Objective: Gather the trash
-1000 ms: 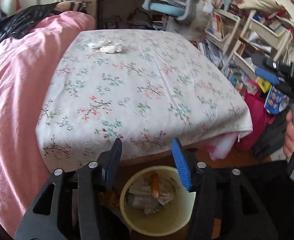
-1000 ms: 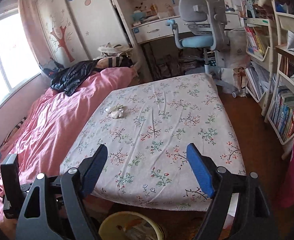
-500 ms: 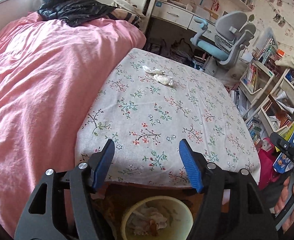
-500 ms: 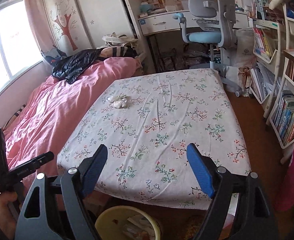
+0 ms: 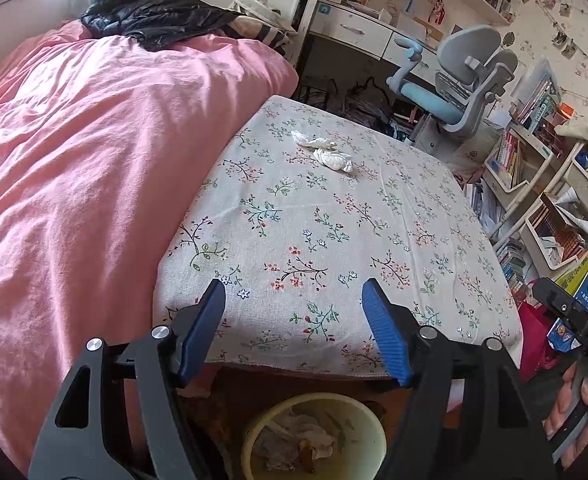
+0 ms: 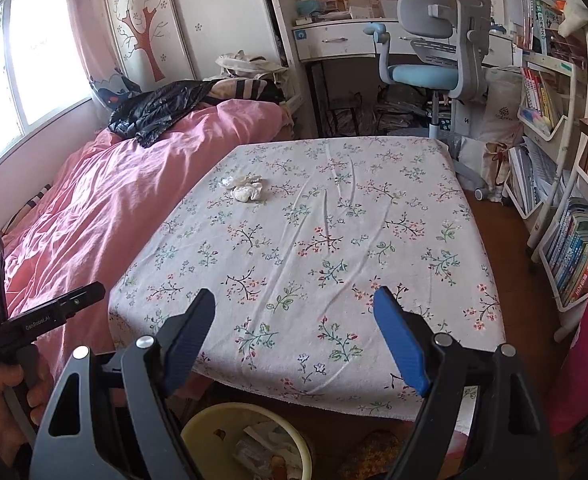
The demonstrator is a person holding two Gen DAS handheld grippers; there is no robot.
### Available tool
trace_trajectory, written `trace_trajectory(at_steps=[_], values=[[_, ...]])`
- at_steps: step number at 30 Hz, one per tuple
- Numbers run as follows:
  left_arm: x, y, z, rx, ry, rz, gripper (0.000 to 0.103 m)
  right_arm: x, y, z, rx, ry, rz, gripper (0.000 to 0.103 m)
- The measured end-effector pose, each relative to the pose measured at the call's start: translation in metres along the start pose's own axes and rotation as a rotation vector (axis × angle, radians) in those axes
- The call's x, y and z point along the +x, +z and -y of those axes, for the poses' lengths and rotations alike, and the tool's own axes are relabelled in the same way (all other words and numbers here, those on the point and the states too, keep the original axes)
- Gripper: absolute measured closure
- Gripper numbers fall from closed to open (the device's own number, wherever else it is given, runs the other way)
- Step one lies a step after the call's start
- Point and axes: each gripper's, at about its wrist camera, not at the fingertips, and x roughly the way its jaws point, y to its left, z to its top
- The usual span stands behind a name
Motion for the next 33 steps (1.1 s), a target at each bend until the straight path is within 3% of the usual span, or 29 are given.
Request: trace_trajectory(at_steps=[27,33], values=[[0.000,0.001,-0.003,-0.026,0.007,0.004,0.030,0.007,-0.001,-0.019,-0.067,-0.003,-0.020,0.022],[0.015,0.009,-0.003,-0.031,-0.003,-0.025,0.030,0.011,0.002,-0.018,-0.046,0.018,-0.010,0.023]])
